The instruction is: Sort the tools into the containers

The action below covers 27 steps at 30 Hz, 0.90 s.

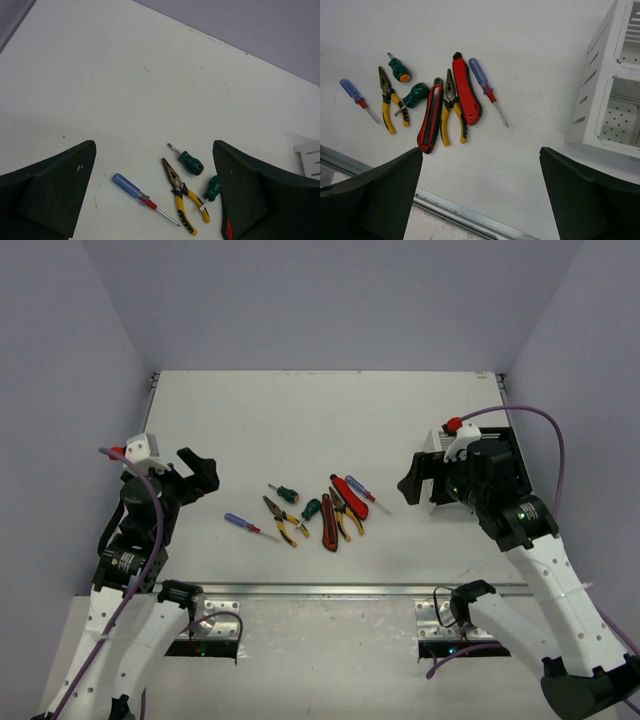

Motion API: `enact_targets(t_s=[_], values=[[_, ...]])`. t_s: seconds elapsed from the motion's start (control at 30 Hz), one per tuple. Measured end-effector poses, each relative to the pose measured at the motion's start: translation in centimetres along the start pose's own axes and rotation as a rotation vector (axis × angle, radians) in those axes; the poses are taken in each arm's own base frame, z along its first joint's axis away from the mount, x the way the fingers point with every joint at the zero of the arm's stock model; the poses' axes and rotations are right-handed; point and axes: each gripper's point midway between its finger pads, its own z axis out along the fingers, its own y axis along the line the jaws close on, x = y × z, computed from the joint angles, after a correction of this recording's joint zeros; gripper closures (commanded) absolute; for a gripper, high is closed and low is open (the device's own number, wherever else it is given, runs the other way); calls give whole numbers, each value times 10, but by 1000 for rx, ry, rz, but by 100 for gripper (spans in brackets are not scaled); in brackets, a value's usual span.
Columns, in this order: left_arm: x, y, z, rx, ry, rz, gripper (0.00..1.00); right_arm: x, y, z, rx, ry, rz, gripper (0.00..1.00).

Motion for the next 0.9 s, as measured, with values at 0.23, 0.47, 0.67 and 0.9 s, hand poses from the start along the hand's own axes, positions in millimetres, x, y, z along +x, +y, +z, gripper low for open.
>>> enact_targets(t_s=[0.23, 0.47, 0.67, 0.9], values=[[-1, 1, 0, -3, -4, -1, 0, -1, 10, 4, -60, 8, -4, 1], [0, 0, 0, 0, -2, 0, 0, 1, 29, 37, -148, 122, -15, 3], [1, -1, 1, 4, 6, 1, 0, -8, 58, 121, -121, 282, -183, 31], [2, -4, 0, 19, 12, 1, 0, 23, 55, 211, -28, 477, -340, 48]])
